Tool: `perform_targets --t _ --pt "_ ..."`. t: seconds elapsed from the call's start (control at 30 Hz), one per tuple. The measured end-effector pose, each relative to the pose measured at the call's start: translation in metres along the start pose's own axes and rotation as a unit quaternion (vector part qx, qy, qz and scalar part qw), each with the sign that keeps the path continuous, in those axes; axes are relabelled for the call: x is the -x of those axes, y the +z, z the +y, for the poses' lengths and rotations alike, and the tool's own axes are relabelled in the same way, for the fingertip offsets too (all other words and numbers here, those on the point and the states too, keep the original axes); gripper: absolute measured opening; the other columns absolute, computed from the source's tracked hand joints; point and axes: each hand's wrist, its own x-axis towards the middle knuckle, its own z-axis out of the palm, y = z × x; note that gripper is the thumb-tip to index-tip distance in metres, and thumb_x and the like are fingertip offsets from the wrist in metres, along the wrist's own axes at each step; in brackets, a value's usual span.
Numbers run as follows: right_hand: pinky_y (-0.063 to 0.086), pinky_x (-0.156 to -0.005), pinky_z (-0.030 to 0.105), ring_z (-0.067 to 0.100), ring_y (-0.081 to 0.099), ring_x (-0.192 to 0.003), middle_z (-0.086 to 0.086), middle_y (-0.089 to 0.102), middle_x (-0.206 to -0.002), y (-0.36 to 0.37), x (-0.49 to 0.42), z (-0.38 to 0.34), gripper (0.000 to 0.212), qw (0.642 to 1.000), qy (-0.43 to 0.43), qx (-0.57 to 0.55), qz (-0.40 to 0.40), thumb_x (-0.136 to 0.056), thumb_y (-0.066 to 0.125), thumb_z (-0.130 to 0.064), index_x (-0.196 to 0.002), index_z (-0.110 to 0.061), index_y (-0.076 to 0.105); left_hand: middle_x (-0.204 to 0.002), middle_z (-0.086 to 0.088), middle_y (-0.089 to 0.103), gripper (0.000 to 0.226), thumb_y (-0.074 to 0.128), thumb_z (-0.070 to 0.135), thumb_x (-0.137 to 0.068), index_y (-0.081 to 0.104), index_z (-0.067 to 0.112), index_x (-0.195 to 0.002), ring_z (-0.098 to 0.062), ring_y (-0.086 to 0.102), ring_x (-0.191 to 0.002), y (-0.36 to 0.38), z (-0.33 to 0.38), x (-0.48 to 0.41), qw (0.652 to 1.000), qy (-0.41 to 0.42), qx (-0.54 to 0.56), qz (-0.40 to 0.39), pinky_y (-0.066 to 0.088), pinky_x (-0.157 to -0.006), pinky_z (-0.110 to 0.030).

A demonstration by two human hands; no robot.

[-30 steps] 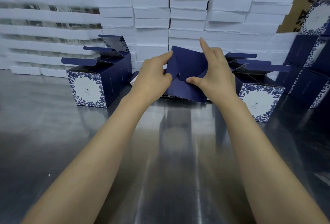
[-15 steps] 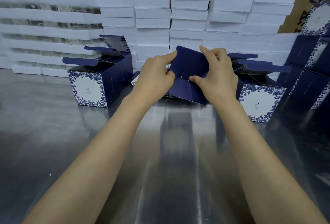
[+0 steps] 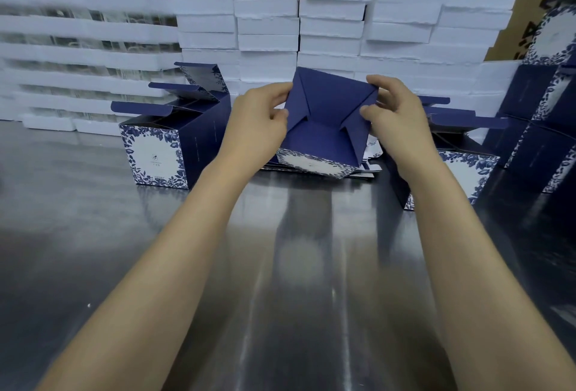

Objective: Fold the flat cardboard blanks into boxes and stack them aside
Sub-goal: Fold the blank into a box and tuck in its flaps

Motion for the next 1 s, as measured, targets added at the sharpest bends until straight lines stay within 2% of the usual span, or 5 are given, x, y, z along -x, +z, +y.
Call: perform_targets --t 0.27,0.43,0.67,0.83,1.0 --pt "0.049 -0.084 0.023 0.014 0.060 -0.109 0.001 0.061 -0.126 -0.008 0.002 -0.005 0.051 0.989 -0.071 -0.100 -0.078 -0.081 0.056 0.012 -0.114 -0.026 0.056 -0.142 0.005 0.047 0.062 0.047 -0.010 -0.084 0.046 0.017 -0.140 0.008 0.058 -0.101 -0.009 -0.005 -0.009 0.984 -0.076 0.152 0.053 0.052 -0.080 -0.019" --pt "0.046 -0.078 0.013 -0.001 0.057 -0.105 0.002 0.052 -0.112 0.005 0.001 0.004 0.049 0.988 -0.119 -0.060 -0.080 -0.071 0.051 0.019 -0.073 -0.030 0.056 -0.093 0.012 0.061 0.029 0.045 0.028 -0.068 0.062 0.030 -0.091 -0.012 0.056 -0.084 -0.003 -0.011 -0.020 0.953 -0.192 0.234 -0.016 0.047 -0.081 -0.040" --pt "0.040 -0.064 0.012 0.018 0.051 -0.070 0.004 0.053 -0.077 0.047 0.041 0.113 0.046 0.979 0.021 0.098 -0.175 -0.073 0.042 0.023 -0.056 -0.019 0.053 -0.087 0.007 0.049 0.038 0.024 0.065 -0.094 0.033 0.028 -0.091 -0.010 0.049 -0.079 0.039 -0.103 0.050 0.974 -0.225 0.016 0.014 0.035 -0.068 -0.025" --pt "0.051 -0.066 0.028 0.018 0.059 -0.073 0.003 0.060 -0.077 0.062 0.036 0.127 0.034 0.987 0.125 -0.015 -0.097 -0.088 0.043 0.008 -0.073 -0.019 0.056 -0.101 0.018 0.056 0.056 0.015 0.081 -0.078 0.039 0.035 -0.097 -0.009 0.055 -0.097 0.039 -0.121 0.049 0.953 -0.272 0.100 0.085 0.044 -0.091 -0.037" --pt "0.053 -0.064 0.015 0.010 0.057 -0.104 -0.009 0.051 -0.129 0.060 0.040 0.118 0.040 0.979 0.117 -0.115 -0.123 -0.104 0.037 -0.022 -0.141 -0.037 0.039 -0.114 0.019 0.064 0.054 0.023 0.079 -0.080 0.047 0.050 -0.118 0.001 0.061 -0.106 0.041 -0.124 0.048 0.952 -0.269 0.139 0.036 0.041 -0.099 -0.035"
